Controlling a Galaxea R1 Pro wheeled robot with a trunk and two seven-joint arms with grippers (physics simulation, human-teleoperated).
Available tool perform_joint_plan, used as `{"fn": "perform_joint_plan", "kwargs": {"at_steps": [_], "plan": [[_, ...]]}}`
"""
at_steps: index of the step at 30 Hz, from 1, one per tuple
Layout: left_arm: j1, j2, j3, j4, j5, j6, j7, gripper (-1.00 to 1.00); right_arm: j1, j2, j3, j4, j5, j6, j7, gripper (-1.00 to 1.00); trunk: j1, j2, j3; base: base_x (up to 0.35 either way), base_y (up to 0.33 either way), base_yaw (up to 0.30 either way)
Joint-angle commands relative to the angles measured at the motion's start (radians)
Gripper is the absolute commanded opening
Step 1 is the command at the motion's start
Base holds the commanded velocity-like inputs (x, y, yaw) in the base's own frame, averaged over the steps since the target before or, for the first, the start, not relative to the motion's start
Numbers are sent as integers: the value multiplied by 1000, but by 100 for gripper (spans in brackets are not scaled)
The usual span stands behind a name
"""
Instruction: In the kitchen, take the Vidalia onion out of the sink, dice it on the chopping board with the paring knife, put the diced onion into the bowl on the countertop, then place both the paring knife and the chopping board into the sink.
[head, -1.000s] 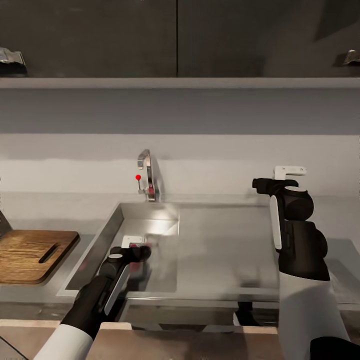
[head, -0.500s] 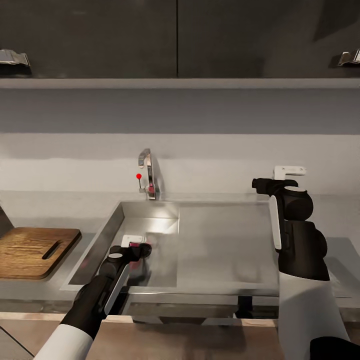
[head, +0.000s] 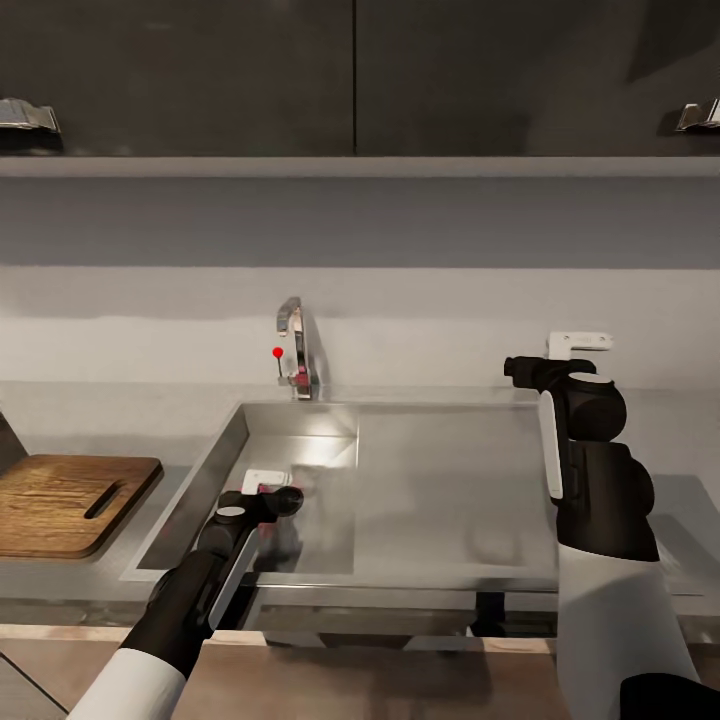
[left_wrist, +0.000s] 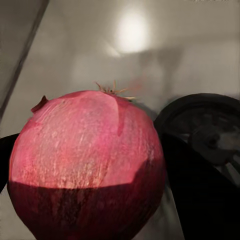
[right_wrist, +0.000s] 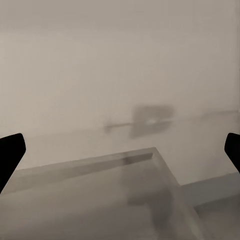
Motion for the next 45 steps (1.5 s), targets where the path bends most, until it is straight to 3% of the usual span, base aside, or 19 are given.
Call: {"fn": "perform_joint_plan", "kwargs": {"at_steps": [1,9,13,15,18,24,33,45], "plan": [[-1,0,-2,-2,5,4,6,-100,-1,0,0,-1,3,4,0,100,0,-1,-1,0,0,0],[-1,-1,-2,-32,3,5,8,-100,-1,0,-1,-1,4,4,0,100,0,-1,0,0,0,0],[-1,0,-2,-96,3,33,8,-100,-1,0,-1,-1,4,4,0,100,0,-1,5,0,0,0],[-1,0,-2,-175,3,95,8,-100,-1,1,0,-1,4,4,0,100,0,-1,8,0,0,0],[-1,0,-1,-245,3,128,7,-100,-1,2,0,-1,4,4,0,100,0,-1,13,0,0,0],[-1,0,0,-321,3,137,8,-100,-1,2,0,0,4,4,0,100,0,-1,23,0,0,0],[-1,-2,4,-385,2,138,8,-100,-1,2,0,1,4,4,0,100,0,-1,37,0,0,0],[-1,-12,7,-394,2,133,8,-100,0,1,0,5,1,1,3,100,0,-1,56,0,0,0]]}}
